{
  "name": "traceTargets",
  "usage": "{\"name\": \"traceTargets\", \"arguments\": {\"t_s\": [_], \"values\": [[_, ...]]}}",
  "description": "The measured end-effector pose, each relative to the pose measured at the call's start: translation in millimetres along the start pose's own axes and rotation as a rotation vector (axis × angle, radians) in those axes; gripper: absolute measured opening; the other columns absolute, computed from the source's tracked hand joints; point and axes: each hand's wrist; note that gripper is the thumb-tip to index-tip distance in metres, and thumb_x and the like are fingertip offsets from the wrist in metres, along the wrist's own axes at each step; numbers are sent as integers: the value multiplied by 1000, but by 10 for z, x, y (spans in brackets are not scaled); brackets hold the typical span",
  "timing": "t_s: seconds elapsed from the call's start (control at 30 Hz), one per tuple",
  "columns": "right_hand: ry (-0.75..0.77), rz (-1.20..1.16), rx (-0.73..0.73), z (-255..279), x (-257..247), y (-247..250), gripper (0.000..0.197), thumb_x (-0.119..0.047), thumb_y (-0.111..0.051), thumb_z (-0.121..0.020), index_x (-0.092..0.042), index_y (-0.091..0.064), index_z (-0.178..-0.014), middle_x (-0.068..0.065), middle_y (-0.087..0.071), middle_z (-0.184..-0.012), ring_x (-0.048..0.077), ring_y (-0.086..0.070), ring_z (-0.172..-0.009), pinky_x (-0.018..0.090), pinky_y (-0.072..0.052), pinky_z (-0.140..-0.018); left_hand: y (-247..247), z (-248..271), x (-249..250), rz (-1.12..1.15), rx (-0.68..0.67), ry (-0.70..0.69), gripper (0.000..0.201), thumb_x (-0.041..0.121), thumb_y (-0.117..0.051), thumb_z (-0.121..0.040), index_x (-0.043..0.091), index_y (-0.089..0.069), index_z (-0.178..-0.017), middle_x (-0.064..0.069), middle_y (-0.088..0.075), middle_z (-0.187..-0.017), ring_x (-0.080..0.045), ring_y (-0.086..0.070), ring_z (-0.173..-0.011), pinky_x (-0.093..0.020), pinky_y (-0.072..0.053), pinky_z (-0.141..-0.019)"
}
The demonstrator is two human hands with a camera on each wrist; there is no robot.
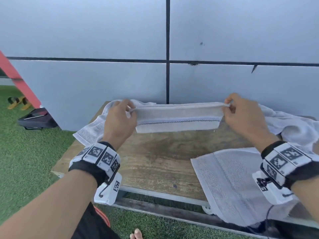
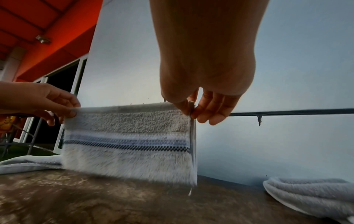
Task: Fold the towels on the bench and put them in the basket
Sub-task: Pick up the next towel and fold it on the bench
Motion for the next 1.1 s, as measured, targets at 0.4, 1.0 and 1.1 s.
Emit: {"name": "traceTargets", "arguments": {"t_s": [0.4, 1.0, 1.1], "values": [[-169, 24, -705, 987, 265, -312, 27, 2, -43, -88, -20, -51, -102, 9, -62, -96, 27, -60, -81, 35, -47, -65, 54, 1064, -606, -217, -616, 308, 42, 44, -67, -83, 32, -56, -121, -2, -56, -122, -25, -54, -114, -43, -47, -100], [-286, -55, -240, 1016, 92, -337, 32, -19, -60, -91, -13, -47, -61, 3, -53, -57, 19, -49, -53, 29, -37, -51, 22, 1078, -204, 26, -108, 526, 16, 32, -68, -84, 18, -62, -78, 1, -67, -77, -19, -64, -76, -40, -57, -72], [-277, -40, -304, 974, 96, -256, 35, -18, -64, -88, -14, -46, -58, 3, -50, -53, 18, -45, -49, 28, -39, -52, 50, 1097, -223, 79, -113, 557, 14, 26, -68, -79, 13, -63, -76, -3, -68, -76, -21, -64, -76, -42, -58, -73]]}}
Point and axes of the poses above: each hand's wrist, its own z-axis away from the middle knuckle, its own y-axis out of the back of the hand, x = y × z
